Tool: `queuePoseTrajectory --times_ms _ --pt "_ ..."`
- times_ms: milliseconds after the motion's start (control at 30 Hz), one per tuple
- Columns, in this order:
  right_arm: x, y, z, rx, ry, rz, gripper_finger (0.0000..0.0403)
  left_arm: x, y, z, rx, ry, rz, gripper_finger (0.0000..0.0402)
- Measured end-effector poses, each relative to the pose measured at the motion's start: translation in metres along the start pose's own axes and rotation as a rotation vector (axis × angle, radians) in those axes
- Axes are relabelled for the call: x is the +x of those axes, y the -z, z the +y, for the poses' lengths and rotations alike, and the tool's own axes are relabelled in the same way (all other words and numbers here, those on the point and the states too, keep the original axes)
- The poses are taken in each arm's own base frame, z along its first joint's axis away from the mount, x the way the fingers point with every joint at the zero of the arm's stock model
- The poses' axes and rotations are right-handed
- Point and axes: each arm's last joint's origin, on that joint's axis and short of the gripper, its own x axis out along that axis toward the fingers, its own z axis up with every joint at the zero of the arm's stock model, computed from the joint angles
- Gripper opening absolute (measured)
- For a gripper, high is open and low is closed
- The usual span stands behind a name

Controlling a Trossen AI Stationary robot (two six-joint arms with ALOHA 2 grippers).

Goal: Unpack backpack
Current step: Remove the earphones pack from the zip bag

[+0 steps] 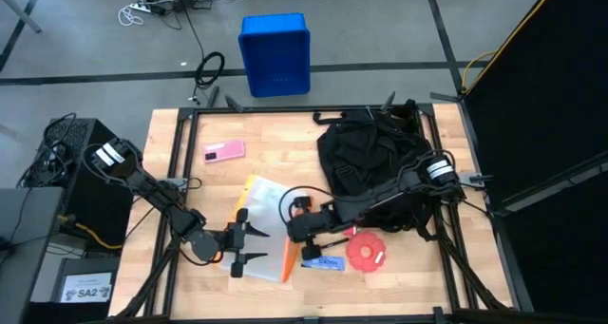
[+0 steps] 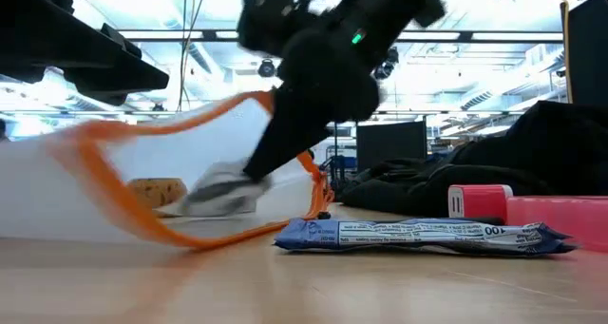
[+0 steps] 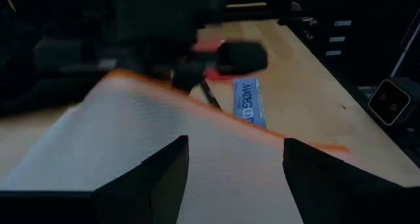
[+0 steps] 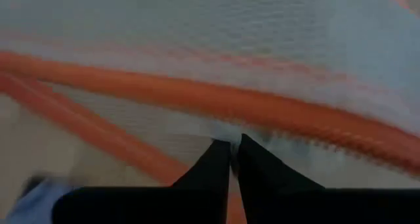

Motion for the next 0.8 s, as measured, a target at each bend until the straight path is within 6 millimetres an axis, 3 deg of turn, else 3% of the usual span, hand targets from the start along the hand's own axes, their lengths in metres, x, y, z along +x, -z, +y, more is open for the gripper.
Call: queuePoseTrajectory --times_ms 400,633,800 --pt "-0.058 0.007 0.041 -0.074 -0.03 0.139 0.0 0.0 0.0 0.0 -0.017 0.001 0.001 0.0215" --pt "-0.104 0.005 0.049 -0.064 0.182 0.094 0.0 0.0 0.0 0.0 -0.017 0.001 0.001 0.0215" --pt "-0.144 0.001 0.045 -0.068 0.238 0.034 0.0 0.0 0.0 0.0 -0.018 0.001 0.0 0.0215"
